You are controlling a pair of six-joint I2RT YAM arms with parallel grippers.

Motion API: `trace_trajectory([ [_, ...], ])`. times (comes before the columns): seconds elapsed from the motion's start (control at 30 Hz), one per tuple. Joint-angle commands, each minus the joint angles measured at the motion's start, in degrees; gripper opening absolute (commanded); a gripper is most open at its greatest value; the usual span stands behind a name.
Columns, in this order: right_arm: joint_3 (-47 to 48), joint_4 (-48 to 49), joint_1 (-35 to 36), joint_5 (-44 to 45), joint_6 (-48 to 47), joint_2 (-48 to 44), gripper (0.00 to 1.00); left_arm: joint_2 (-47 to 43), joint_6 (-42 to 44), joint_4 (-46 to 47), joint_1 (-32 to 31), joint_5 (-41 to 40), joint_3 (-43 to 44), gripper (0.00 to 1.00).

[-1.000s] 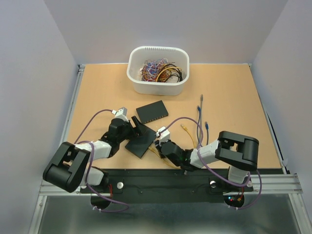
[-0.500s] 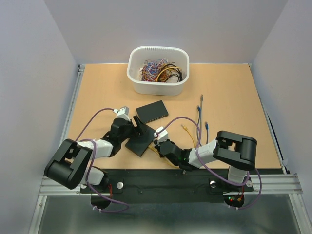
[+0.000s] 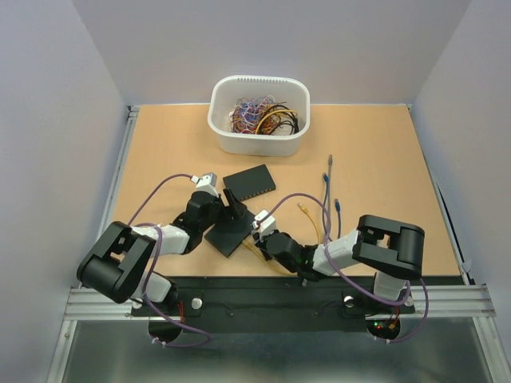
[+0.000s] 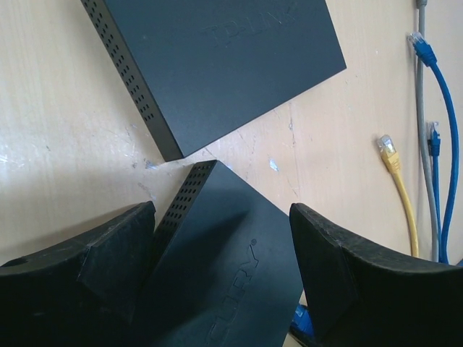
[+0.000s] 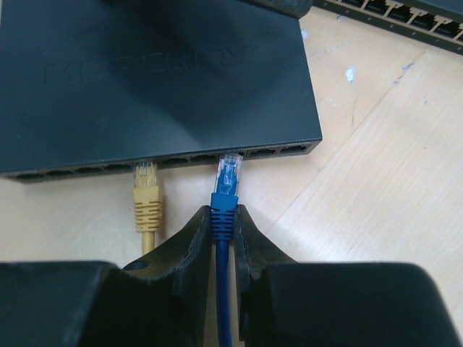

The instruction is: Insert the plug into the switch port

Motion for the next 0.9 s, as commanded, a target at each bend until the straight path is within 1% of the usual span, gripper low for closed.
trace_trajectory([
  [0.0,-1.4,7.7,1.4,-9.3,-1.4,-3.2,0.0,1.3,-2.0,-5.9,-3.0,7.0,0.3,0.85],
  [0.2,-2.5,8.8,1.4,-8.5,-0.7,-3.8,0.0,0.6,-2.1,-6.3,-4.2,6.9,0.2,0.85],
  [0.37,-0.8,9.0,1.4,-6.7,0.9,-0.8,0.01,0.0,-2.3,-6.6,-5.4,6.5,-0.4,0.86],
  [0.53,0.4,9.2,1.4,-4.4,0.9,-0.2,0.0,-0.2,-2.4,-6.6,-6.6,5.9,-1.2,0.86],
  [0.63,1.0,9.2,1.3,-5.0,-1.1,-0.6,0.0,-0.1,-2.0,-6.6,-7.6,6.0,-1.3,0.86],
  [0.73,2.0,9.2,1.2,-7.8,-5.1,-1.1,0.0,0.0,-1.3,-6.5,-8.6,6.7,-1.1,0.86],
  [0.87,3.1,9.1,1.1,-11.2,-7.8,-1.8,0.0,1.0,-0.6,-6.5,-9.9,8.0,-0.5,0.86],
])
